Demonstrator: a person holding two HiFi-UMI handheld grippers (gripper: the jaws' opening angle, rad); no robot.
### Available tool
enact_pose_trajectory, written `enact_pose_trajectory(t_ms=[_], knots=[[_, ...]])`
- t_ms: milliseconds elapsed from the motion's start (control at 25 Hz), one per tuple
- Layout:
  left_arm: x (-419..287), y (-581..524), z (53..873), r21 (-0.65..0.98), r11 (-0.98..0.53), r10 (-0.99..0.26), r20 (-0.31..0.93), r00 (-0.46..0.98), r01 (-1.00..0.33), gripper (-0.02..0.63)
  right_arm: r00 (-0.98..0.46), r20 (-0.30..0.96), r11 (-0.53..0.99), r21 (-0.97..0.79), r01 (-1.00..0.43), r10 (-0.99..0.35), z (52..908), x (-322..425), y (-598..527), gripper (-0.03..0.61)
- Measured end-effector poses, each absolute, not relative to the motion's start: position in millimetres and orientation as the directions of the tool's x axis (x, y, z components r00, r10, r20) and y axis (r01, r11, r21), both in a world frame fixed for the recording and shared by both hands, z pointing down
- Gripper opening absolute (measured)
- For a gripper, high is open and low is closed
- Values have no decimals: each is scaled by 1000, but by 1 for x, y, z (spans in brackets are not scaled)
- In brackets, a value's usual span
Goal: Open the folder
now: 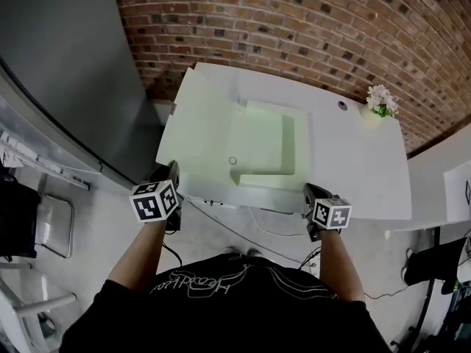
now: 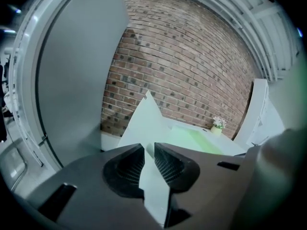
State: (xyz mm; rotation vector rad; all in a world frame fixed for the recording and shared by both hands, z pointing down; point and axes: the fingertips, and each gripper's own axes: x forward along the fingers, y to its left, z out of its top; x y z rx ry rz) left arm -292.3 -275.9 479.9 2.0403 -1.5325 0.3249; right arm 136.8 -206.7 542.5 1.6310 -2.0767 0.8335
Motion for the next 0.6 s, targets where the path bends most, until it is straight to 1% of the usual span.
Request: enact_pose_trajectory(t_ms=[240,480,600], knots=[[-307,-279,501,355,-114,-789,535,302,-928,49,-269,595,155,-237,-959,-757,539,137,-207,2],[-322,-284,534,443,-33,-742,590,318,-896,57,-277,579,158,-248,-956,-767,539,136,-206,2],[-327,-288,546,456,-10,-723,611,321,-890,64,-282,567,163,-252,-954,-774,540,136,-206,2]])
